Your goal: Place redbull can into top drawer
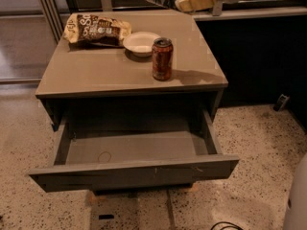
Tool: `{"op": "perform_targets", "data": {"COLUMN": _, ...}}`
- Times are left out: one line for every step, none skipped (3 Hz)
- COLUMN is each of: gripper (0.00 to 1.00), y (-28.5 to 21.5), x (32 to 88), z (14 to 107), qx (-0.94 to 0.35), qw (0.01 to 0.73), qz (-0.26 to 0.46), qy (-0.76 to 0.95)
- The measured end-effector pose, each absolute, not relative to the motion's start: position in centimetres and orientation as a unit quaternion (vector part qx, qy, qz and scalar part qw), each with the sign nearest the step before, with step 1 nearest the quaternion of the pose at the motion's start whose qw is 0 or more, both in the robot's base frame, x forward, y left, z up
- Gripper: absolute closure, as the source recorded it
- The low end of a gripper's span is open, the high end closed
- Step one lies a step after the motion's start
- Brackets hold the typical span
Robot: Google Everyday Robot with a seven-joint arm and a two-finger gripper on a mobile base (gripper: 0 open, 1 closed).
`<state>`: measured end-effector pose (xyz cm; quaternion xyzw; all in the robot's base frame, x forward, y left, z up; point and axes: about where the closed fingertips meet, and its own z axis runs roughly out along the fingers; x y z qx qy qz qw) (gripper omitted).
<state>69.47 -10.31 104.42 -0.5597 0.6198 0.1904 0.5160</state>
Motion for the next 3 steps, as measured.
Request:
{"op": "perform_targets", "data": {"gripper": 1.00, "y": -10.2, "x": 67.7, "z": 105.1, "qx": -0.576, "qw": 0.504, "qz": 0.212, "qy": 0.607}}
{"op": "perform_targets", "data": {"gripper": 1.00, "y": -9.5, "x": 66.6, "z": 105.3, "qx": -0.593, "qw": 0.499, "qz": 0.208, "qy": 0.596}}
{"op": "perform_targets", "data": {"gripper": 1.00, "y": -9.4, "x": 63.3, "z": 106.4, "qx": -0.614, "qw": 0.503, "qz": 0.199, "qy": 0.576}}
